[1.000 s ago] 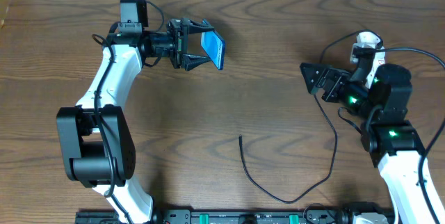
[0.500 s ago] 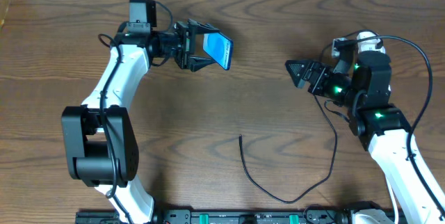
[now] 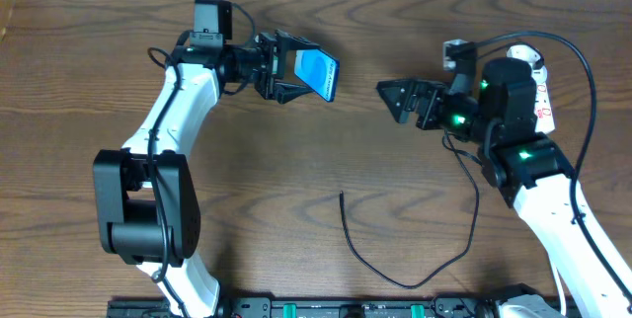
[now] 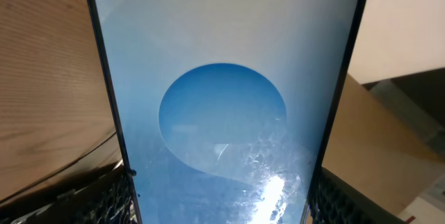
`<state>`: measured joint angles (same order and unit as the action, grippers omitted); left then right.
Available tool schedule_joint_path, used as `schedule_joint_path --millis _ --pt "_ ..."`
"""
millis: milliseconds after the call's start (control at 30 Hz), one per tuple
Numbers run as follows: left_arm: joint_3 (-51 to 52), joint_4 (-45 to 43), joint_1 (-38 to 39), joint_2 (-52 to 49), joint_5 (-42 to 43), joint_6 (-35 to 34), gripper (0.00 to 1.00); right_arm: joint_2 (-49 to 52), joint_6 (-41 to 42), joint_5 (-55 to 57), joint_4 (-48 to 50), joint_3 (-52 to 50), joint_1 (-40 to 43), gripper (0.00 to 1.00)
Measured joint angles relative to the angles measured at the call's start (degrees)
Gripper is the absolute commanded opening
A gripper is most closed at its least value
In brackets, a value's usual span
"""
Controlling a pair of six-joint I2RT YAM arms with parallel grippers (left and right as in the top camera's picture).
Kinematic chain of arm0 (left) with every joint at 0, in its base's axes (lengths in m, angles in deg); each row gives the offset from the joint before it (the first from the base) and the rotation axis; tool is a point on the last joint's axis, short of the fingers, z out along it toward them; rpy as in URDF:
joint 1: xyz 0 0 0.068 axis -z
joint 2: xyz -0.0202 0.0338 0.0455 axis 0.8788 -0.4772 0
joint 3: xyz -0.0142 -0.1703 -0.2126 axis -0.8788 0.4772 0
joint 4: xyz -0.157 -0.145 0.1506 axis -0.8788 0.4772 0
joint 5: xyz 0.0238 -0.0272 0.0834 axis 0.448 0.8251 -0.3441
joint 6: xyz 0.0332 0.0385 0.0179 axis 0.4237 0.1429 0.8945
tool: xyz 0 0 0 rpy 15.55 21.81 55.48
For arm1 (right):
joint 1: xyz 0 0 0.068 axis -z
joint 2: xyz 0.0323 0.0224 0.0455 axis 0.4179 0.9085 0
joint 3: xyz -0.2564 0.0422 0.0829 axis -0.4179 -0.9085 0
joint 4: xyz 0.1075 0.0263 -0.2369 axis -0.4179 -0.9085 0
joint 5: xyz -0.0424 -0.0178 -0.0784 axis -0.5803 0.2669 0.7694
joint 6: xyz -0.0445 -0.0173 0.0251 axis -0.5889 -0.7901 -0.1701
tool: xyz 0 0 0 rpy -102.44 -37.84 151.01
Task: Plug charger to phone and switch on socket
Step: 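Close the right gripper on the phone's edge beside the left gripper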
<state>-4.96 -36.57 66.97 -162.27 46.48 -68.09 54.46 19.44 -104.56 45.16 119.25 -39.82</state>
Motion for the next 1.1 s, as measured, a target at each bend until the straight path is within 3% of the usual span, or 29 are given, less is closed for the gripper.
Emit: schedule_joint_path --millis 533,1100 --pt "0.0 0.02 6.36 0.0 -6.19 -1.11 0.07 5.42 -4.92 0.5 -2.62 3.39 -4.31 0.99" --pt "0.0 0.02 8.96 0.0 -7.89 -2.78 0.07 7.48 -6.54 10.4 -4.35 3.43 -7.96 0.99"
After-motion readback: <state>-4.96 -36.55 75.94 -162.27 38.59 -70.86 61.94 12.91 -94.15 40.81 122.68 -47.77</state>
